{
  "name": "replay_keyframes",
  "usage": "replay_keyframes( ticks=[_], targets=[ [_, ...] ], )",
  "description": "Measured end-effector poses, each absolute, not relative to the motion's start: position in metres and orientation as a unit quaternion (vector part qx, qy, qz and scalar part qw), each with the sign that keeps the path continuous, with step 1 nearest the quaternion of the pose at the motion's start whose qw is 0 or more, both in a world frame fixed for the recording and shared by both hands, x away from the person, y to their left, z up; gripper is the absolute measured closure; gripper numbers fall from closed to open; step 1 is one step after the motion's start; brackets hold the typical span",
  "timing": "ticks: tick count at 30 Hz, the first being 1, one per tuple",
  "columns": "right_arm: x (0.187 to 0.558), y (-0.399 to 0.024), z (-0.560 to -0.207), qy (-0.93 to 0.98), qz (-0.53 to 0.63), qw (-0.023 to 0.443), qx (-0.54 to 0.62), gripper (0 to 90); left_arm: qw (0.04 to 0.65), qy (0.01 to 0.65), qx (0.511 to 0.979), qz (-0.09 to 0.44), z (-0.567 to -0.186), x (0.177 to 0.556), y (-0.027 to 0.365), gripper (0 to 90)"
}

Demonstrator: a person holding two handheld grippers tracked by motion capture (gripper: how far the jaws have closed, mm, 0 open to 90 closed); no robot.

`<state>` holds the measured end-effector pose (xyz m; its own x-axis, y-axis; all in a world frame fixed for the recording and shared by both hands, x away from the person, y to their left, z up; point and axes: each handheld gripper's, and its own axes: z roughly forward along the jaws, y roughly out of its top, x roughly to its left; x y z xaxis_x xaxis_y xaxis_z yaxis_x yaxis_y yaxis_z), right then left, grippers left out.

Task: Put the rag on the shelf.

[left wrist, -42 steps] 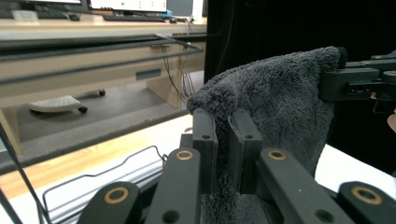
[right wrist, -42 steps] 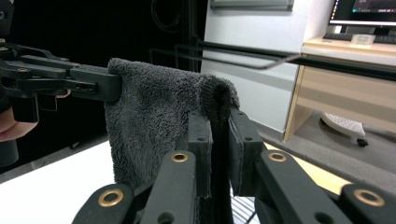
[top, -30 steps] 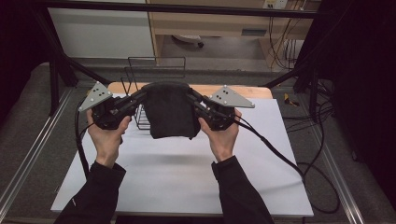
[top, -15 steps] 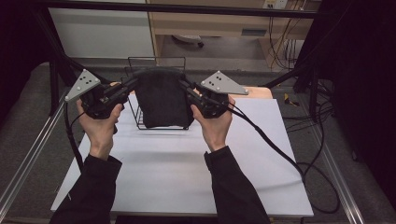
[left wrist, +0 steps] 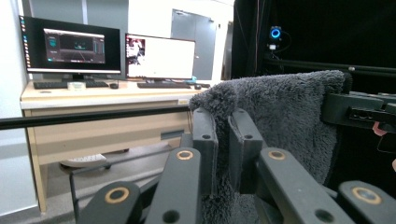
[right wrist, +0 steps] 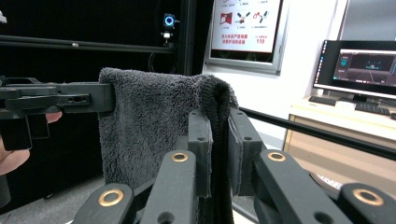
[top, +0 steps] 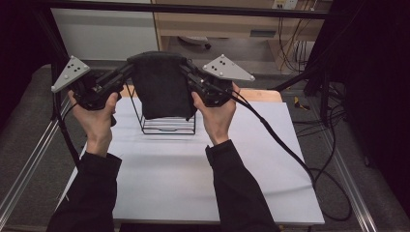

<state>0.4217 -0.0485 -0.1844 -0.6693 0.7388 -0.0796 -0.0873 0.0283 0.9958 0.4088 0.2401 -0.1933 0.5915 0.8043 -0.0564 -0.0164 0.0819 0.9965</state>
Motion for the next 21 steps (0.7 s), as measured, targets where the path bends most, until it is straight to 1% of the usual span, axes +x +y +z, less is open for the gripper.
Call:
replay_keyframes(
  ticks=[12, 21],
  targets=[
    [0.435, -0.04, -0.161, 0.631, 0.659, 0.324, 0.25, 81.8, 0.653, 0.327, 0.596, 0.335, -0.163, 0.42, 0.245, 82.4],
    [0.447, -0.033, -0.148, 0.628, 0.66, 0.329, 0.249, 81.9, 0.652, 0.334, 0.589, 0.341, -0.152, 0.433, 0.249, 82.4]
  ],
)
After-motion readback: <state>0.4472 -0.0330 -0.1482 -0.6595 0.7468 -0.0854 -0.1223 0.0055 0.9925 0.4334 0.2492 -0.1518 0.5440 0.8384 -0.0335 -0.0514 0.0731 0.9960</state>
